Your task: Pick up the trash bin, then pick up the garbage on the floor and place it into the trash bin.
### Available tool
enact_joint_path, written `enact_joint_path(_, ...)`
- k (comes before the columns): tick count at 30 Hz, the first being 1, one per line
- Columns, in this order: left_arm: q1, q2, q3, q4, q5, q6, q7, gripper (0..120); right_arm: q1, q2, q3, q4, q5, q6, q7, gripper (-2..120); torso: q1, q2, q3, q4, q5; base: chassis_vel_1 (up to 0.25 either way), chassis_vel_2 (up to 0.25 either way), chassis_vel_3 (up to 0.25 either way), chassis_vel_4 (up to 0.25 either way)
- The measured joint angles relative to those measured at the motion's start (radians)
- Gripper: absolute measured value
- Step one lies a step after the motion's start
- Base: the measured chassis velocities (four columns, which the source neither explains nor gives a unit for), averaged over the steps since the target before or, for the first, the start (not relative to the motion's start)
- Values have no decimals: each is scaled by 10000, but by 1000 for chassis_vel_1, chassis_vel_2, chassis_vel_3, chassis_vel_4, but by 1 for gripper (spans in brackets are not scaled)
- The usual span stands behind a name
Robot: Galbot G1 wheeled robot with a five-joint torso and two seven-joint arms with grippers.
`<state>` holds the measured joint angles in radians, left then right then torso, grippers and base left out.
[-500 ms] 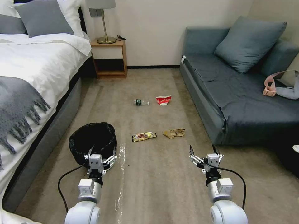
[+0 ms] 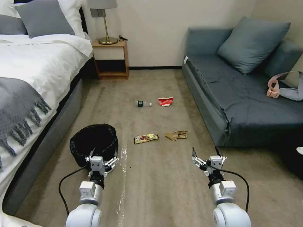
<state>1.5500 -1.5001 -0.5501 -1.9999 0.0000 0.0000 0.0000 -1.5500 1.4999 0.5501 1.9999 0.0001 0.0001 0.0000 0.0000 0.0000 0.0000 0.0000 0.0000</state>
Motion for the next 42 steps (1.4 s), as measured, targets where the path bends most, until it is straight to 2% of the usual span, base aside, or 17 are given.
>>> enact_joint_path(9, -11, 15, 1, 0, -28, 29, -16, 100, 3, -14, -2, 0, 35, -22, 9, 100, 0, 1, 0, 0, 0, 0, 0, 0, 0)
enact_joint_path(12, -72, 105, -27, -17, -169, 192, -155, 100, 58, -222, -22, 54, 409, -349, 248, 100, 0, 2, 0, -1, 3, 0, 0, 0, 0)
enact_joint_path(15, -356, 505, -84, -113, -782, 949, -703, 100, 224, -791, -96, 280, 1448, -1240, 938, 100, 0, 1, 0, 0, 3, 0, 0, 0, 0)
enact_joint_path(16, -356, 505, -84, -113, -782, 949, -703, 100, 224, -791, -96, 280, 1448, -1240, 938, 100, 0, 1, 0, 0, 3, 0, 0, 0, 0)
enact_joint_path(18, -545, 772, -138, -174, -1194, 1459, -1084, 100, 304, -1074, -141, 389, 1970, -1688, 1284, 100, 0, 1, 0, 0, -1, 0, 0, 0, 0)
enact_joint_path(19, -749, 1065, -202, -246, -1640, 2009, -1496, 100, 389, -1361, -175, 499, 2487, -2142, 1632, 100, 0, 1, 0, 0, 0, 0, 0, 0, 0)
enact_joint_path(20, -749, 1065, -202, -246, -1640, 2009, -1496, 100, 389, -1361, -175, 499, 2487, -2142, 1632, 100, 0, 1, 0, 0, 0, 0, 0, 0, 0)
enact_joint_path(22, -1067, 1513, -291, -361, -2328, 2848, -2128, 100, 516, -1824, -238, 677, 3333, -2877, 2192, 100, 0, 1, 0, 0, -1, 0, 0, 0, 0)
enact_joint_path(23, -1067, 1513, -291, -361, -2328, 2848, -2128, 100, 516, -1824, -238, 677, 3333, -2877, 2192, 100, 0, 1, 0, 0, -1, 0, 0, 0, 0)
enact_joint_path(25, -1359, 1925, -376, -467, -2956, 3623, -2713, 100, 637, -2244, -299, 838, 4107, -3542, 2705, 100, 0, 1, 0, 0, 0, 0, 0, 0, 0)
enact_joint_path(29, -1563, 2213, -433, -534, -3398, 4169, -3122, 100, 727, -2545, -334, 953, 4653, -4014, 3067, 100, 0, 2, 1, 0, -1, 0, 0, 0, 0)
enact_joint_path(32, -2108, 2944, -624, -677, -4517, 5345, -4039, 100, 886, -3110, -410, 1172, 5686, -4910, 3747, 100, 1, 1, 1, 3, -6, 0, 0, 0, 0)
enact_joint_path(36, -2584, 3291, -834, -668, -4992, 5552, -4356, 100, 897, -3138, -415, 1179, 5745, -4965, 3788, 100, 0, 1, -1, -1, 13, 0, 0, 0, 0)
enact_joint_path(38, -2696, 3345, -831, -686, -5225, 5809, -4541, 100, 955, -3257, -407, 1178, 5772, -4995, 3704, 100, 1, 0, 2, -2, -9, 0, 0, 0, 0)
enact_joint_path(40, -2809, 3390, -858, -782, -5401, 6029, -4768, 100, 1111, -3516, -330, 1131, 5742, -4971, 3350, 100, 0, 1, 0, -5, 5, 0, 0, 0, 0)
enact_joint_path(41, -2866, 3422, -898, -859, -5513, 6210, -4943, 100, 1267, -3858, -189, 1030, 5652, -4889, 2968, 100, 1, 0, 1, 4, 10, 0, 0, 0, 0)
enact_joint_path(42, -2903, 3452, -932, -925, -5615, 6376, -5099, 100, 1328, -4076, -33, 937, 5583, -4775, 2736, 100, 0, 1, 1, 3, -15, 0, 0, 0, 0)
